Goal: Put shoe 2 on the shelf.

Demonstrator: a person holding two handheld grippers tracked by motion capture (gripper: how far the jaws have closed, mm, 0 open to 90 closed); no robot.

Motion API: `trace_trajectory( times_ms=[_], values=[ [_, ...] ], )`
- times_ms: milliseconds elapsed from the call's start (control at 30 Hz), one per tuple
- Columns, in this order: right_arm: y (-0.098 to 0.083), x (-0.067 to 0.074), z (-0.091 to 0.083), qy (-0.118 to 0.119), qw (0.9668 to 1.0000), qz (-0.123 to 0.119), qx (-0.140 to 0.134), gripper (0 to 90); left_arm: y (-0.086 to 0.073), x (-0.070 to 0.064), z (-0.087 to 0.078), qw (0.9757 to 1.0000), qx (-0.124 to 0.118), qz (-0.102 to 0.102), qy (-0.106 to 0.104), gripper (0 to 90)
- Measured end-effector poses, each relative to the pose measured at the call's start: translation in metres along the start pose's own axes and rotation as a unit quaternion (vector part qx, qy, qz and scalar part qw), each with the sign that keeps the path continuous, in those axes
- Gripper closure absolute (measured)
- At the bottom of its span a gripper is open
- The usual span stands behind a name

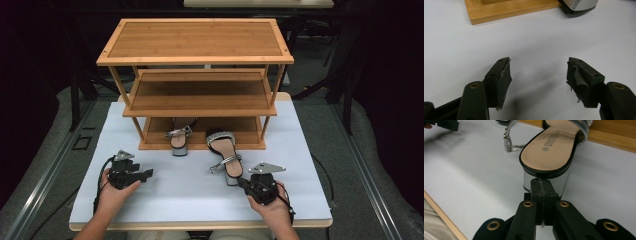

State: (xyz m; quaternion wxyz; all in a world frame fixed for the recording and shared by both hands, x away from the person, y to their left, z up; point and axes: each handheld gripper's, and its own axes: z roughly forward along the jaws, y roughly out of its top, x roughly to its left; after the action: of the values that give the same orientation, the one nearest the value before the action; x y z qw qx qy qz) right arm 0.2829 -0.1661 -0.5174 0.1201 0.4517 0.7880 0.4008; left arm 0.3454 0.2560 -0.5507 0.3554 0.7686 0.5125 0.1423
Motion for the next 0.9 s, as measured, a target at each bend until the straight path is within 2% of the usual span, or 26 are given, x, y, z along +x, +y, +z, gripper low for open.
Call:
trace_trajectory(
  times_ms=[33, 133, 400, 533, 600, 900],
  values=[
    [0.002, 0.002, 0.003, -0.011, 0.9999, -0.005, -0.001, 90.0, 0.000, 0.000, 0.000, 1.0000, 0.000, 0.000, 0.000, 35.6],
    [0.006, 0.003, 0.008, -0.011, 0.9999, -0.004, 0.002, 90.0, 0.000, 0.000, 0.000, 1.0000, 0.000, 0.000, 0.000, 35.7],
    [0.023, -0.008, 0.019, -0.013, 0.9999, 0.004, -0.008, 90.0, 0.000, 0.000, 0.002, 1.0000, 0.001, 0.000, -0.001, 35.7],
    [0.029, -0.012, 0.029, -0.029, 0.9996, -0.002, 0.004, 90.0, 0.000, 0.000, 0.003, 1.0000, 0.004, 0.001, -0.002, 35.7],
    [0.030, -0.016, 0.034, -0.015, 0.9999, 0.001, 0.001, 90.0, -0.001, -0.001, 0.004, 1.0000, 0.006, 0.001, -0.002, 35.7],
    [0.041, -0.021, 0.050, -0.027, 0.9996, 0.006, -0.011, 90.0, -0.001, -0.002, 0.006, 1.0000, 0.005, 0.001, -0.002, 35.7]
  ],
)
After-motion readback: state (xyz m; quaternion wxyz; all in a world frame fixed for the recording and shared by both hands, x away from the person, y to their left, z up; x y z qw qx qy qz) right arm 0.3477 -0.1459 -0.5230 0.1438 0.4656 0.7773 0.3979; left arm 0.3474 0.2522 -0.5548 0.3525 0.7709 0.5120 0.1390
